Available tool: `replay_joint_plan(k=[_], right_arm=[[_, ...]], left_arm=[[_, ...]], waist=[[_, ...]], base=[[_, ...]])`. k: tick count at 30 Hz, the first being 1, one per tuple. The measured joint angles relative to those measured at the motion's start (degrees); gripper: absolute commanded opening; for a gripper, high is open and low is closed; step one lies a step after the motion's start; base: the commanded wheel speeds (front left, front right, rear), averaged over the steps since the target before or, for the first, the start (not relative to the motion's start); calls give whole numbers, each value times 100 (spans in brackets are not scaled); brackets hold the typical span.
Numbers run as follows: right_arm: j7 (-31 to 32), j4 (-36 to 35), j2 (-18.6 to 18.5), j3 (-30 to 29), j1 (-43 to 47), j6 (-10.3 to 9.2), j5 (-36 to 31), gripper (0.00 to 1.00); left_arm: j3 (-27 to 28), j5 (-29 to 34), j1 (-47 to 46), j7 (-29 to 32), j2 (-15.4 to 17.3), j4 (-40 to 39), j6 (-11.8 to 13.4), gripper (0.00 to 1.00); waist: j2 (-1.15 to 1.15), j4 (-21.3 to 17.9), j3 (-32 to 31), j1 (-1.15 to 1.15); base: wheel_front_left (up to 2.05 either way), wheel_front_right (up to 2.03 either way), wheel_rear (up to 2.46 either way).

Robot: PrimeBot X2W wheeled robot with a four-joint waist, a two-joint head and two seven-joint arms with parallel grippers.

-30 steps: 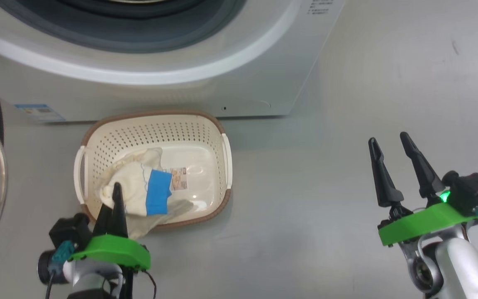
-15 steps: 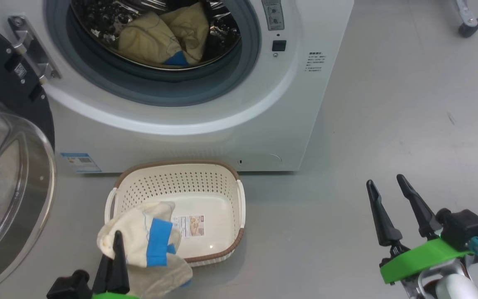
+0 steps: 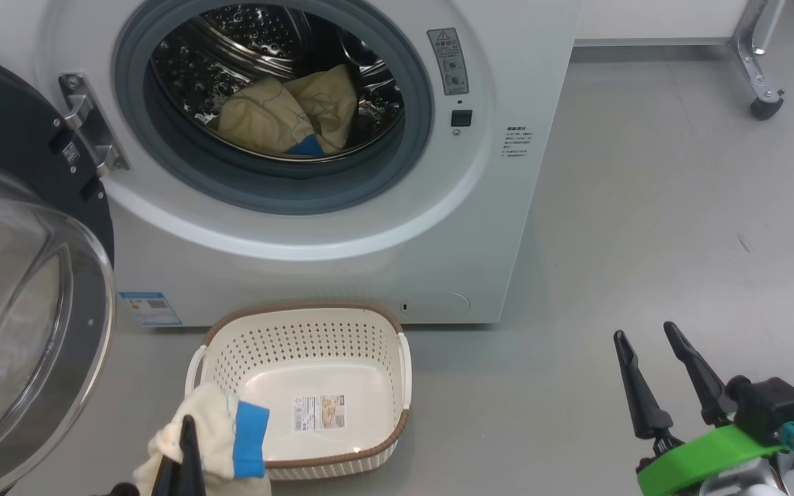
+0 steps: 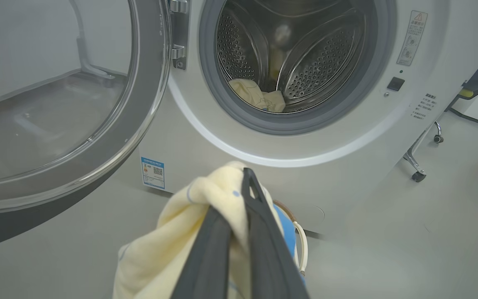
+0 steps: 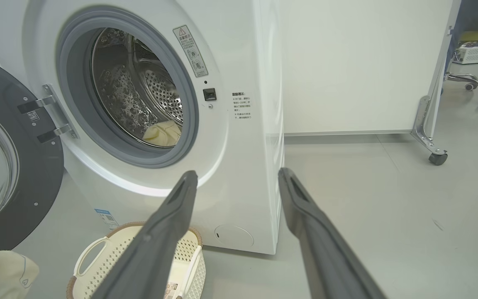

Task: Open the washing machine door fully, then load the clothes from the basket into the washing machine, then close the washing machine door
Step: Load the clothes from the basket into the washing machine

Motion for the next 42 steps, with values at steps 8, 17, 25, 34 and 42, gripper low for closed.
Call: replay_joint_plan(k=[8, 17, 25, 34, 42], right_arm=[[0, -48, 23, 20, 0, 0, -42, 100], [0, -90, 125, 101, -86, 0, -42, 100], [0, -110, 254, 160, -576, 0, 10, 100], [0, -107, 380, 358, -1285, 0, 111, 100], [0, -59, 459, 586, -1768, 0, 164, 100]], left_arm=[[16, 96, -27, 0, 2, -141, -40, 0], [-14, 455, -1112, 0, -3, -94, -316, 0], [33, 758, -2589, -1, 49, 499, -469, 0], [193, 977, -4696, -1, 280, 1551, -454, 0], [158, 1203, -6110, -2, 387, 2484, -382, 0]], waist=[[0, -121, 55, 0], [0, -279, 411, 0], [0, -451, 1019, 1], [0, -632, 1912, 2], [-1, -891, 2545, 3]], base=[[0, 0, 0], [0, 0, 0], [0, 0, 0], [0, 0, 0], [0, 0, 0]])
